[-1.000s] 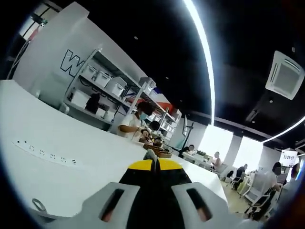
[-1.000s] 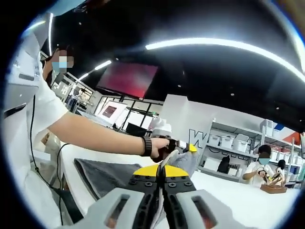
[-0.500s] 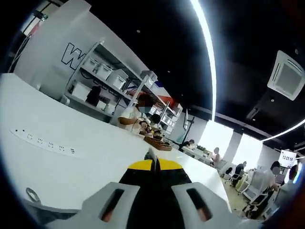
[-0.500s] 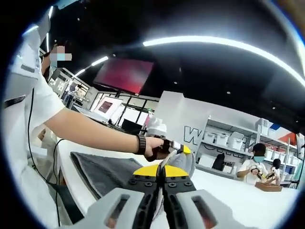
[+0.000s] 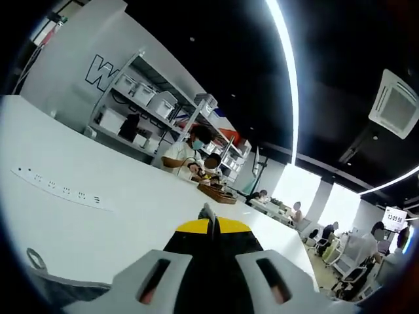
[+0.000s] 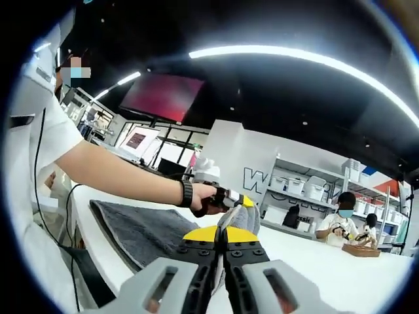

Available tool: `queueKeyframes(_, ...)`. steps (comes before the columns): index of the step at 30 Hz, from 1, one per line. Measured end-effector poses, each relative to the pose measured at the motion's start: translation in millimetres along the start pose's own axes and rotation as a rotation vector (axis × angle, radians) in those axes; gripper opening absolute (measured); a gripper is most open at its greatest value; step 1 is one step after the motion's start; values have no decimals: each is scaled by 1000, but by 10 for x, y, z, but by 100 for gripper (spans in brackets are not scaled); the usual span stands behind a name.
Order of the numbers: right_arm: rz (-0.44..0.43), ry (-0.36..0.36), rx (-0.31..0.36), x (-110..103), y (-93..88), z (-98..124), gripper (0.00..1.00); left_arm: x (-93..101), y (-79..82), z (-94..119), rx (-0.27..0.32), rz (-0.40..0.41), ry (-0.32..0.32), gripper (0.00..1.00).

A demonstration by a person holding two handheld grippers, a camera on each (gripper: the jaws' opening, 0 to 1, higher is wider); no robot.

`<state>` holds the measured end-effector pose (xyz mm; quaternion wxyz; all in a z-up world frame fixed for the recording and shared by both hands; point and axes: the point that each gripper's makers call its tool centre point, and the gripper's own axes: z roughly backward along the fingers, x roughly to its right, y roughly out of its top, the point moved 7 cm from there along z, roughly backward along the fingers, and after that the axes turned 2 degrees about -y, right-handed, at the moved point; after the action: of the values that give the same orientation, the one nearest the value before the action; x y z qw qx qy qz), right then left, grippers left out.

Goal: Open the folded towel by lifting each exposed corner and separating the folded layers until the towel lies flat within the target outline without major curled edges

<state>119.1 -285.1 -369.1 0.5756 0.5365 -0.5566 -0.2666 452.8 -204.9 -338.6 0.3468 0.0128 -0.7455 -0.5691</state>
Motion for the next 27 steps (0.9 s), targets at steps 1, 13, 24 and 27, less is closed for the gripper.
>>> queueKeyframes(1, 8, -10, -3, 4, -8, 5, 0, -5, -11, -7, -1, 11, 1, 0)
queueKeyframes(13, 5, -55, -35, 101, -131, 31, 0, -23, -151, -55, -25, 2, 11, 0)
queueKeyframes(24, -20, -72, -66, 139, -257, 52, 0, -104, -306, -108, -46, 31, 24, 0)
queueKeyframes(27, -22, -81, -75, 166, -300, 65, 0, -132, -355, -116, -52, 43, 28, 0)
